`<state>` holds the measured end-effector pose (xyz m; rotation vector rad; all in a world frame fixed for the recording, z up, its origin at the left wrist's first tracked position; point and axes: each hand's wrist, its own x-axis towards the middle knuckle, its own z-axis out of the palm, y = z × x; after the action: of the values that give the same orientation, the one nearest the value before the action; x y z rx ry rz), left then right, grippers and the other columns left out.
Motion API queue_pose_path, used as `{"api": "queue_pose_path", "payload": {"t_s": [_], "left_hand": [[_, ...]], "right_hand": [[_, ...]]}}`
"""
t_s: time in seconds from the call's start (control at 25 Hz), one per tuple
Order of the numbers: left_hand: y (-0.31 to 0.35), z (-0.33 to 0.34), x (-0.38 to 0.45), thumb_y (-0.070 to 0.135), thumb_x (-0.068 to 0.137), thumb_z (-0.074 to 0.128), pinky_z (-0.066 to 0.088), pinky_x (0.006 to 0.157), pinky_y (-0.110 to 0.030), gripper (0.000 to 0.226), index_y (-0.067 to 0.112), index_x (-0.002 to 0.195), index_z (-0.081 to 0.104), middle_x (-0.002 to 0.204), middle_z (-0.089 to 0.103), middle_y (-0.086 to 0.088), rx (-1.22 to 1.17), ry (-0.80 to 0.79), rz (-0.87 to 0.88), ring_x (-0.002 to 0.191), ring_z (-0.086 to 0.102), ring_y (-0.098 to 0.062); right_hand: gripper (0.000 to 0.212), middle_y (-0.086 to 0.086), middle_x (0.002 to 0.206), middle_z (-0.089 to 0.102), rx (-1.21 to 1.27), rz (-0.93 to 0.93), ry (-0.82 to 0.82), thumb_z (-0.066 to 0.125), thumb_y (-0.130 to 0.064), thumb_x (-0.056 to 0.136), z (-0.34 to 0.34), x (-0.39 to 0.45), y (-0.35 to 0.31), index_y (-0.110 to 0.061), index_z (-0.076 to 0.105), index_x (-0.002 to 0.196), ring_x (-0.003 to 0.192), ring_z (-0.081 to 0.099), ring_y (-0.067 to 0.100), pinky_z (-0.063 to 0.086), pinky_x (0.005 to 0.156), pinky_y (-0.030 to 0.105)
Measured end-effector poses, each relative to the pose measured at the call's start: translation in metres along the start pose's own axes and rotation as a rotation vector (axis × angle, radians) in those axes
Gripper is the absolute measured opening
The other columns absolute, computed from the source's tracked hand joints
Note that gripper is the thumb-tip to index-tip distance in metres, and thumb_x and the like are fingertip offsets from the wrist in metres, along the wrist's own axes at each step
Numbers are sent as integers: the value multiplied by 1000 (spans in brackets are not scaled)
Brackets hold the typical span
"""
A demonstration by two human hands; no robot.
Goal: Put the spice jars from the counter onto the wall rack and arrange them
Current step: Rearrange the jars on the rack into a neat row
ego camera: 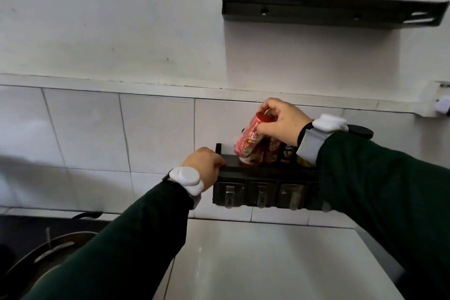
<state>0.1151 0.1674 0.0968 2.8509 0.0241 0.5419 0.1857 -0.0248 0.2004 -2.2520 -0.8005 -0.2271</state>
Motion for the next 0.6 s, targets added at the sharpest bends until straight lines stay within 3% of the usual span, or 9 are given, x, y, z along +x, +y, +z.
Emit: {"api": "queue_pose_path", "payload": {"t_s": [0.12,0.28,0.44,0.6], "left_hand": [[1,2,-2,12,89,47,47,93,-36,35,23,115,67,111,64,-10,49,-37,41,107,57,-29],[1,5,1,14,85,49,49,87,-34,36,29,112,68,108,63,-10,62,-47,17,104,58,-31],[1,5,0,16,85,49,47,86,-32,37,32,112,68,108,61,-11,20,-31,-13,101,60,-31],[2,4,1,16,88,49,44,90,-30,35,29,115,67,112,60,-11,3,-29,-19,103,59,-29]], "right_hand": [[34,1,99,69,-25,-12,21,72,-28,70,10,16,-4,-27,58,101,87,65,23,55,80,37],[39,0,106,69,-190,-23,-80,72,-34,68,36,35,-7,-33,57,105,93,64,24,55,87,39],[44,3,116,60,-481,-36,-89,67,-42,73,51,44,-7,-36,55,116,106,54,28,37,98,37],[46,0,126,57,-580,-93,-129,61,-41,80,64,50,0,-32,54,124,120,44,26,32,99,42]]}}
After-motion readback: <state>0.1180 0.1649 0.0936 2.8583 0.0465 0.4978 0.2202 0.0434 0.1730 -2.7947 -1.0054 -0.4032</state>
